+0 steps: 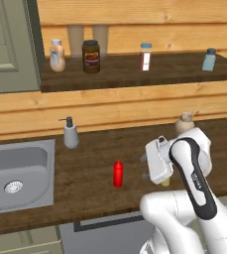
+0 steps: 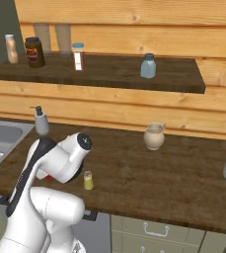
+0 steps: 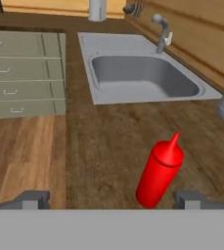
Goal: Put the shaker and condiment bottle from the counter next to their counterparts in the cabinet.
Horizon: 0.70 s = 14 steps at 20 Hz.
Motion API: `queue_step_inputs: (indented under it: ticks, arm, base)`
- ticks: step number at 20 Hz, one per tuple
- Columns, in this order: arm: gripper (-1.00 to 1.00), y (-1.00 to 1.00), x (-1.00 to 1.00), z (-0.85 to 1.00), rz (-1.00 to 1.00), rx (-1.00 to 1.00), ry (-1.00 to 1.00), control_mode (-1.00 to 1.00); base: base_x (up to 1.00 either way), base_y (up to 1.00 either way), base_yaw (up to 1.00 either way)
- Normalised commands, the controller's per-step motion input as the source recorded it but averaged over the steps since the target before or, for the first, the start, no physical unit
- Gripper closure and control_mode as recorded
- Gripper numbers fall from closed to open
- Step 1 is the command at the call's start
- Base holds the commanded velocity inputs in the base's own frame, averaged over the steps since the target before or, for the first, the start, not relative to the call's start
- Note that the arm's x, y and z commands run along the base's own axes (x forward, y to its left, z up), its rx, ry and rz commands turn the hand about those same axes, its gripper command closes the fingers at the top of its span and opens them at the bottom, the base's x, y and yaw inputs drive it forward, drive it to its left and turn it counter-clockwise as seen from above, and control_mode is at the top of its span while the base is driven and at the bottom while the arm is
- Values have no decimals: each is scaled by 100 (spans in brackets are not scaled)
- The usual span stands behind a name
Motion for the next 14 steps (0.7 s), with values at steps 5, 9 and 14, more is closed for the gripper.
queue_step_inputs:
  ticks: [5, 9, 14]
  arm:
    - [-100, 7, 1, -34, 1, 1, 0, -100]
    - [-100, 12, 13, -31, 4, 9, 0, -100]
    - [-100, 17, 19, -42, 5, 11, 0, -100]
  base:
    - [0, 0, 0]
    - [0, 0, 0]
    - [0, 0, 0]
